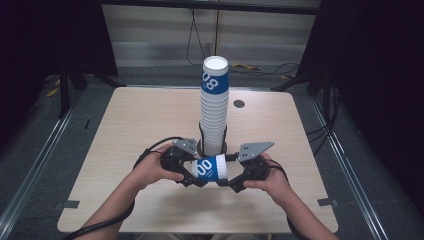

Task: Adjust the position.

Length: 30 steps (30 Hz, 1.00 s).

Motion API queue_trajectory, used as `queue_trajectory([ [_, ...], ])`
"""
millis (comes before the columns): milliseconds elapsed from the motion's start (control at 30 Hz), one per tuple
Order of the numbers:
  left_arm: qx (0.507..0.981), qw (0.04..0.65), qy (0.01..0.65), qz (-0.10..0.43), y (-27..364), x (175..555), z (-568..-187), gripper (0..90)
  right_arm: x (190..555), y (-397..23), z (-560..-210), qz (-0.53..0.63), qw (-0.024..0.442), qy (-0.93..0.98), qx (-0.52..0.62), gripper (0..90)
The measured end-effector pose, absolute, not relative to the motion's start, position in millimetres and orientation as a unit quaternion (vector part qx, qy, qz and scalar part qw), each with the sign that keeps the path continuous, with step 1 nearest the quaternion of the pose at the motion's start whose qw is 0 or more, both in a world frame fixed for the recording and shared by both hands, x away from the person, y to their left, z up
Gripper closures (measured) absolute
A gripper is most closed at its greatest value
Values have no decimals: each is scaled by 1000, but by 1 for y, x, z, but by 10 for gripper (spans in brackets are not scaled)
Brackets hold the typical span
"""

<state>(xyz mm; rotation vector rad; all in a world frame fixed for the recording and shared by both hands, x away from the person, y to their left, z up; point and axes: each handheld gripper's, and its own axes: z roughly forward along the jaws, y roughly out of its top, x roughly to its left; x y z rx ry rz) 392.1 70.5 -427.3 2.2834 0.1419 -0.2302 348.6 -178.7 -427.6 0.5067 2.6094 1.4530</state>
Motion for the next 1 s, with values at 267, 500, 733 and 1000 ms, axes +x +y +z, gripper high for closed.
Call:
queue_trajectory([
  [267, 908, 405, 56, -92, 70, 392, -427, 296, 348, -179, -426, 475, 59, 862, 165, 174],
  [500, 911, 401, 51, -80, 69, 392, -428, 291, 348, -179, -426, 469, 62, 865, 165, 178],
  [733, 914, 393, 50, -86, 70, 393, -430, 291, 347, -178, -427, 468, 63, 867, 161, 180],
  [1000, 911, 401, 53, -80, 69, 392, -432, 289, 348, -178, -427, 464, 66, 869, 159, 181],
])
